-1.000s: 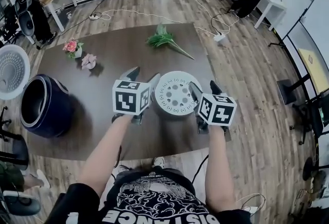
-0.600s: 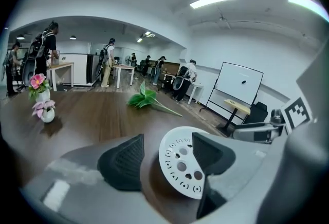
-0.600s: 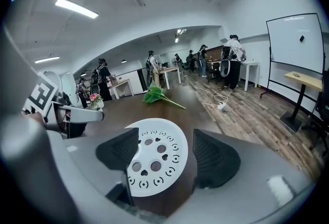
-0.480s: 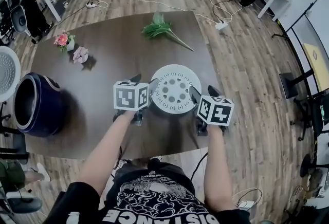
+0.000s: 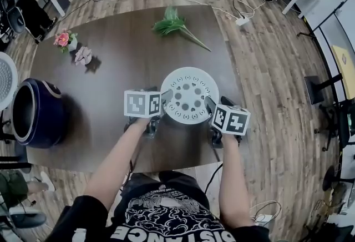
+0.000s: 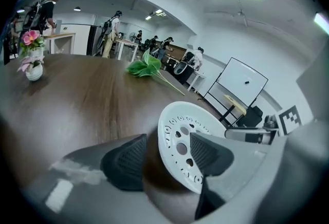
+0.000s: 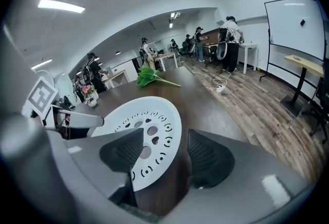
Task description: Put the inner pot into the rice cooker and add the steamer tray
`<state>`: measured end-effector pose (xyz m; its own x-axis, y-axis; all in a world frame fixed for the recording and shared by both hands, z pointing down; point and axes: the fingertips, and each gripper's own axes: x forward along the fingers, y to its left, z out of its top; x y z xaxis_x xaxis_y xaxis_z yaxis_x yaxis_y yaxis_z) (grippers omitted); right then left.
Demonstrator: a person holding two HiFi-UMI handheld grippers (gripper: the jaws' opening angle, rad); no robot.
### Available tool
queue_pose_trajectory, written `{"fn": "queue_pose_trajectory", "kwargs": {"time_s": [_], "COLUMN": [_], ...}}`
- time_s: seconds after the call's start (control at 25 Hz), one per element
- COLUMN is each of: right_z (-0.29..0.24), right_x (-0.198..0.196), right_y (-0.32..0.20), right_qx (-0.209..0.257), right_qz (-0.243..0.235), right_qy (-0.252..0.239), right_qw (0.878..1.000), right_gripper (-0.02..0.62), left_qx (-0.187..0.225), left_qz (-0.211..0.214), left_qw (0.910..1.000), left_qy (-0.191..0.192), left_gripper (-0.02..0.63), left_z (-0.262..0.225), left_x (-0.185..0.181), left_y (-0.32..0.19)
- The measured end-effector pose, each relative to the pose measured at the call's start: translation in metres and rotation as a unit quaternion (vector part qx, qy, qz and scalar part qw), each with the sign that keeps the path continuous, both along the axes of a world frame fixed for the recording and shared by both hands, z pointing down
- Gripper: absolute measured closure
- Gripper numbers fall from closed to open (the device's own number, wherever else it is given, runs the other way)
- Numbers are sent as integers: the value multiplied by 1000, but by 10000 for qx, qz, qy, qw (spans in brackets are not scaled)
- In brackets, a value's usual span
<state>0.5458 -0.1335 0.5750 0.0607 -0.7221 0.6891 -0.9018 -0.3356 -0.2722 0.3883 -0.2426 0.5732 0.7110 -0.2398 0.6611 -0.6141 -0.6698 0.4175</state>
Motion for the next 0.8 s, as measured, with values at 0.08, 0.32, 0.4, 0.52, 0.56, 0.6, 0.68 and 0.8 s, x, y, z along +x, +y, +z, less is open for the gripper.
{"fn": "queue_pose_trajectory", "kwargs": {"time_s": [0.08,0.32,0.4,0.52,0.56,0.6,0.68,0.8], "right_z": [6,14,17,22,22,23,24,26], "right_x": [1,5,5,3,3,2,2,1], "right_y": [1,4,5,5,4,4,4,6], "right_qx": [-54,-137,-181,-227,-228,-231,-257,-274], "right_qz": [39,166,197,218,238,261,287,326], "right_qy": [-61,-182,-223,-276,-293,-308,-316,-326], "right_qw": [10000,9996,9994,9991,9990,9989,9988,9986], "right_gripper": [332,369,384,410,419,430,450,484], "left_qx": [-116,-331,-383,-437,-440,-431,-415,-452], "left_qz": [-5,18,61,109,108,106,107,93], "left_qw": [9999,9994,9992,9990,9990,9990,9991,9989], "left_qy": [2,41,24,6,3,-6,-31,7], "left_gripper": [350,410,431,437,444,453,465,485], "left_z": [6,15,19,23,23,24,24,23], "left_x": [1,3,4,4,4,3,3,3], "left_y": [2,5,7,8,8,8,7,8]}}
